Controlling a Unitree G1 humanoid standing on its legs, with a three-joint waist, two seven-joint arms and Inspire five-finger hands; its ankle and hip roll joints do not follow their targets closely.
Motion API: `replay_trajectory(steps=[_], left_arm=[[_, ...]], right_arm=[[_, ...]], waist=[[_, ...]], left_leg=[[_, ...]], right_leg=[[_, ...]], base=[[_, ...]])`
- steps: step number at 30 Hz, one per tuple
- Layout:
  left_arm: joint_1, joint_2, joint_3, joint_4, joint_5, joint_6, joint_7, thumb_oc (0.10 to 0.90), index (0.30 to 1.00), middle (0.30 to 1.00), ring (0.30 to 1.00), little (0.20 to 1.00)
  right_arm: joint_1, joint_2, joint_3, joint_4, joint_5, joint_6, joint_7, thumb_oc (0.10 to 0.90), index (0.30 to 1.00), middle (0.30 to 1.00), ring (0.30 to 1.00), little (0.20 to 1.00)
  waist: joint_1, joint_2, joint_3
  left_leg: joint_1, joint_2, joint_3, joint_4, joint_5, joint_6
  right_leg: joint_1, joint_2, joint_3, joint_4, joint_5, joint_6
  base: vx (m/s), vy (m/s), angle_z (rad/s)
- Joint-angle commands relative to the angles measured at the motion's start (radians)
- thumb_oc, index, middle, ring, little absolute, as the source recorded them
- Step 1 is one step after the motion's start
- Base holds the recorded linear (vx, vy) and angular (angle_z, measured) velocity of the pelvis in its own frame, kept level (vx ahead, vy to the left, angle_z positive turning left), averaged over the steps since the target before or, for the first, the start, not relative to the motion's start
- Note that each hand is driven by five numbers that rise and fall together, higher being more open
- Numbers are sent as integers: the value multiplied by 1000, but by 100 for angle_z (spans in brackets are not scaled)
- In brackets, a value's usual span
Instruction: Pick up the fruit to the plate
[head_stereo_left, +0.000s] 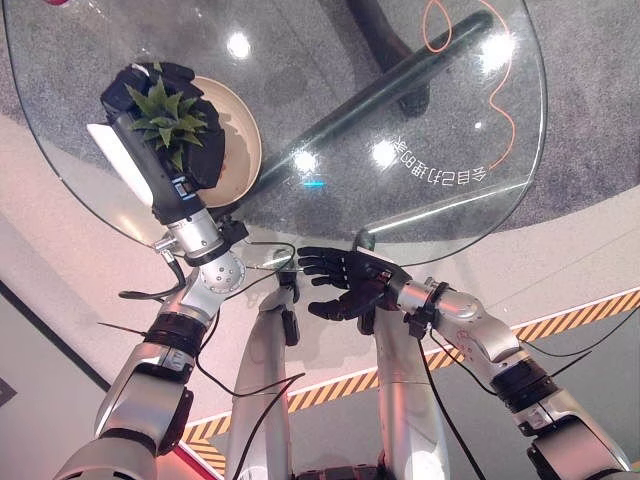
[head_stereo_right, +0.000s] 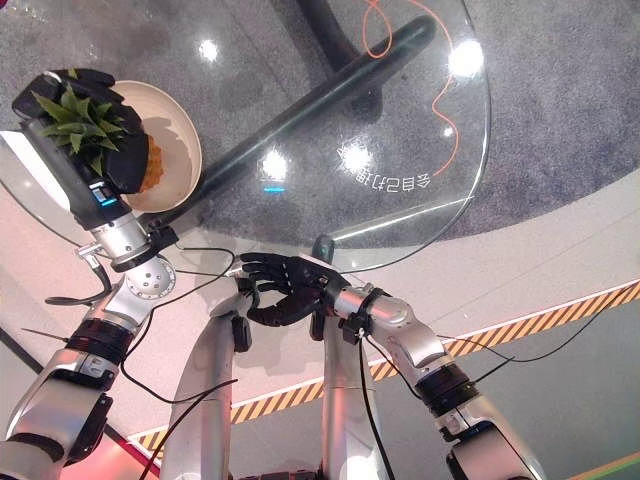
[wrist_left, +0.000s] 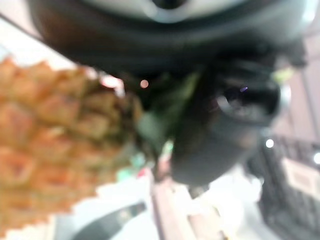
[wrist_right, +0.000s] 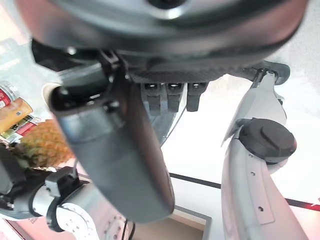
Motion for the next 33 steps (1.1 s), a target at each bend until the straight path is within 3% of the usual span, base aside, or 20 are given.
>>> replay_trajectory(steps=[1, 11, 29, 30, 31, 32, 33], left_arm=[[-84, 19, 28, -67, 23, -80, 121, 100, 300, 300, 300, 200], [-131, 28, 21, -16, -53, -113, 77, 100, 300, 300, 300, 200], [-142, 29, 27, 16, -98, -138, 48, 100, 300, 300, 300, 200], [-142, 30, 27, 16, -100, -137, 46, 207, 392, 392, 392, 307], [-143, 30, 27, 16, -102, -135, 44, 245, 425, 425, 425, 345], [-144, 29, 26, 22, -103, -137, 40, 504, 646, 646, 646, 604], [-144, 29, 27, 24, -103, -138, 41, 613, 740, 740, 740, 713]], right_arm=[[30, 3, 42, -98, 68, -60, 26, 800, 900, 900, 900, 900], [-7, 9, 50, -87, 75, -73, 18, 800, 900, 900, 900, 900], [-21, 13, 39, -72, 81, -79, 29, 800, 900, 900, 900, 900], [-21, 13, 39, -72, 82, -79, 29, 800, 900, 900, 900, 900], [-22, 13, 39, -71, 82, -80, 30, 800, 900, 900, 900, 900], [-23, 13, 40, -70, 84, -82, 34, 800, 900, 900, 900, 900], [-23, 14, 41, -70, 81, -84, 35, 800, 900, 900, 900, 900]], waist=[[17, 24, -23], [12, 12, -23], [8, 6, -23], [8, 7, -23], [8, 7, -23], [8, 7, -23], [8, 6, -23]], left_leg=[[14, -88, -16, -54, 14, -39], [-19, -88, -23, -78, 51, -44], [-18, -83, -23, -85, 56, -47], [-18, -83, -23, -85, 56, -47], [-17, -82, -22, -86, 56, -47], [-14, -82, -22, -87, 56, -47], [-13, -81, -22, -87, 56, -47]], right_leg=[[28, 76, -51, 39, -1, 28], [-4, 81, -64, 14, 31, 19], [-4, 83, -67, 5, 38, 19], [-3, 83, -67, 5, 38, 19], [-3, 83, -66, 5, 37, 19], [-1, 83, -66, 5, 38, 19], [0, 83, -66, 4, 38, 19]], base=[[-28, -20, 3], [-30, -28, 2], [-2, -6, 0], [0, 0, 0], [0, 0, 0], [0, 0, 0], [0, 0, 0]])
